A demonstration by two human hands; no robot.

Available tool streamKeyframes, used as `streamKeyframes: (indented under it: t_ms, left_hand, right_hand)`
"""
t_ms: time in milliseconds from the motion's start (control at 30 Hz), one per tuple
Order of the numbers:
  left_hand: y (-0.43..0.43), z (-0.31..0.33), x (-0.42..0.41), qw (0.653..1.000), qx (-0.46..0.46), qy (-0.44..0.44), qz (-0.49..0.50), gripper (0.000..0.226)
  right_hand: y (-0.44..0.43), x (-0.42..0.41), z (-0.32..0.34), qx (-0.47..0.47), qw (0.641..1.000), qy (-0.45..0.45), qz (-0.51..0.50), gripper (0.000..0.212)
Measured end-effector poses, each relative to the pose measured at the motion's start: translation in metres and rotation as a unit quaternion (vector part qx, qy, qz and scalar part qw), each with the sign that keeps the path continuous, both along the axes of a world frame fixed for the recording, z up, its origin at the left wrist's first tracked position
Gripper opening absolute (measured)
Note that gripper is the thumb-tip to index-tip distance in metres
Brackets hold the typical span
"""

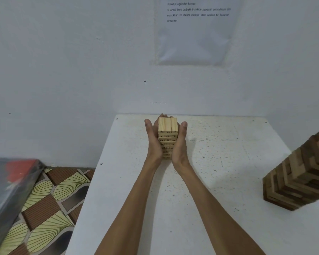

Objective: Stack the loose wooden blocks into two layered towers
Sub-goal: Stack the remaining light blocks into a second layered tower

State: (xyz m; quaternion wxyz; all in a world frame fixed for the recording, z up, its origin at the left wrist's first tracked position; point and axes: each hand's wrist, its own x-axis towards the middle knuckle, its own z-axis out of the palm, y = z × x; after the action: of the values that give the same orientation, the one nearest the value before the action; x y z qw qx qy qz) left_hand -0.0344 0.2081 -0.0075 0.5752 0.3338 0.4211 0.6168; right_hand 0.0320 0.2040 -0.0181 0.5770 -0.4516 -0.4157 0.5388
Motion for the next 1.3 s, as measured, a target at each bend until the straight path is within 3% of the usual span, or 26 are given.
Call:
streamKeyframes:
  t_ms: [267,467,533,600,700,1067,1300]
  left_hand:
    - [0.001,-0.001,0.001,1.000,-0.009,-0.002,0.005,0.079]
    - [-0.009,-0.013,-0.018,0.994,-0.004,0.081,0.073,0.090]
    - [-0.022,-0.021,-0.025,0.990,-0.013,0.078,0.121,0.082]
    - [-0.045,-0.026,-0.029,0.984,-0.029,0.078,0.159,0.060]
    - [-0.087,-0.029,-0.022,0.972,-0.040,0.143,0.181,0.029]
    - [-0.189,-0.032,0.065,0.955,0.039,0.293,0.002,0.024]
    - [-0.204,-0.033,0.126,0.904,0.092,0.405,-0.099,0.033]
  right_hand:
    - [0.000,-0.002,-0.001,-0.004,1.000,0.006,-0.003,0.080]
    - [-0.011,0.012,-0.007,-0.006,0.999,0.006,-0.052,0.090]
    - [-0.027,0.026,-0.016,-0.001,0.997,-0.031,-0.069,0.082]
    - [-0.048,0.043,-0.024,0.005,0.994,-0.087,-0.069,0.062]
    - [-0.077,0.067,-0.026,0.021,0.983,-0.173,-0.057,0.032]
    - [-0.182,0.148,-0.033,0.037,0.944,-0.325,-0.050,0.038]
    - [-0.238,0.231,-0.028,0.031,0.903,-0.415,-0.107,0.028]
